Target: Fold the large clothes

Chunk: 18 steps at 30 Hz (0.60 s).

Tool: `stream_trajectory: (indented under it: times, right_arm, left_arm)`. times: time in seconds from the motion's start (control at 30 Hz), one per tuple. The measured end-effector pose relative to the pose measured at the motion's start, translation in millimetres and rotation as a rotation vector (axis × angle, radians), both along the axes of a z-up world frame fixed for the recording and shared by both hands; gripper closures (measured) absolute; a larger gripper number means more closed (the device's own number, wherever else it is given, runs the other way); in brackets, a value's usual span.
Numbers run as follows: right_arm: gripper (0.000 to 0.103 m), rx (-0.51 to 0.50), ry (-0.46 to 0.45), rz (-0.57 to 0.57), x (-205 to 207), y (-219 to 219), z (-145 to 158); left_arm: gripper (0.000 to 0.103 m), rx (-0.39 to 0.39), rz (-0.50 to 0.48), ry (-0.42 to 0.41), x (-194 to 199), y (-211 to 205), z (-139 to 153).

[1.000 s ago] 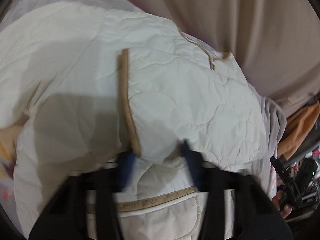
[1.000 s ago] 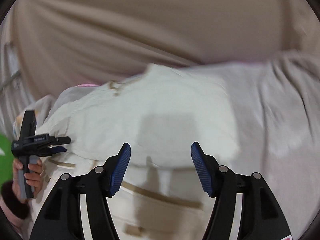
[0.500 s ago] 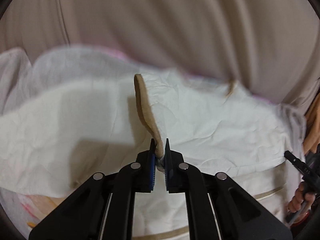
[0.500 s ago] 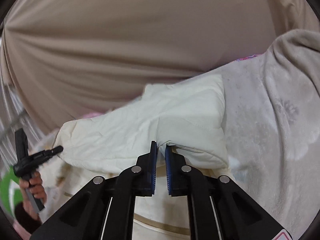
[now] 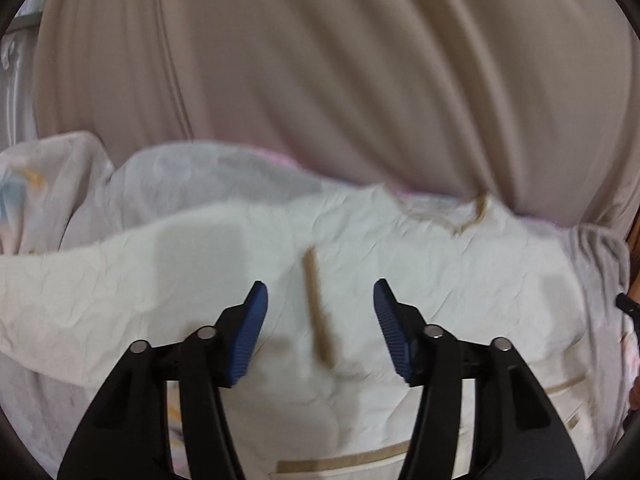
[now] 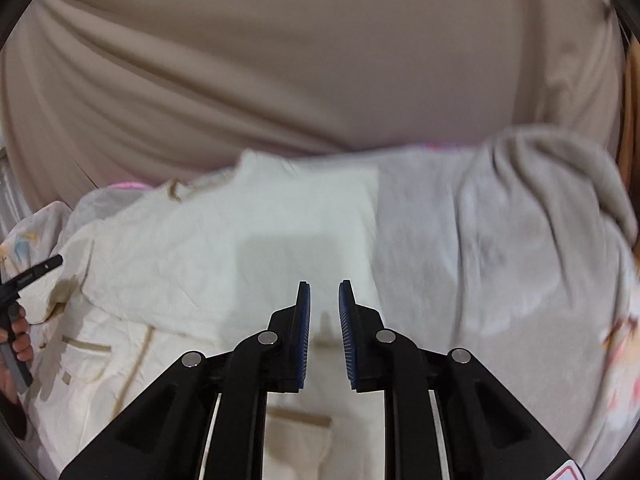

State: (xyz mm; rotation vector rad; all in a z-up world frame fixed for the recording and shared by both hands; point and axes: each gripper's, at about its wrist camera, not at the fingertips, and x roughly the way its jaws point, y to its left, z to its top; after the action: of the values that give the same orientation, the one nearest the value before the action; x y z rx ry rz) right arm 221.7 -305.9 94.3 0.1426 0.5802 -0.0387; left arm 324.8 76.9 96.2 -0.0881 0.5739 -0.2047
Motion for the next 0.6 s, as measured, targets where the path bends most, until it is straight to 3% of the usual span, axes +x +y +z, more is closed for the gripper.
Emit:
stream_trajectory:
  times: [0.13,0.23,0.27,0.3,0.33,0.4,0.5,0.6]
  right_arm:
    - [0.086,0.001,0.021,0.03,50.7,14.4,-10.3]
    - [0.086,-0.031,0.131,-0.047,78.7,9.5,-56.6]
    - [0.089,-0.05,0.165,-0.076,82.9,3.2,-70.6]
    - [0.1,-0.078,0.199,-0.11,83.5,-7.0,-90.4]
    - [0.101,-0.06,0.208,-0.101,82.1,-15.9,-102.5]
    - [0.102,0.015,0.196,-0.105,77.4,-30.2,-106.0]
    - [0.103,0.002,0.205,-0.119,78.5,-30.2,-106.7]
    - [0.099,-0.022,0.191,-0.155,63.9,-26.0,-95.5]
  left_arm:
    - [0.046,-0.002,-0.055,0.116,31.7,-29.1,-19.4]
    - [0.049,0.096,-0.006,0.189,56.2,-43.8,-61.6]
    - [0.05,0.102,0.0,0.212,60.8,-44.5,-74.3]
    - [0.05,0.091,-0.01,0.226,63.9,-42.6,-84.4]
    - [0.05,0.076,-0.018,0.221,64.9,-40.9,-91.0]
    - [0.05,0.086,-0.016,0.21,63.7,-42.1,-89.6]
    - [0.051,0.105,0.03,0.192,56.9,-37.9,-84.3]
    - [0.049,-0.005,0.071,0.184,30.3,6.8,-70.2]
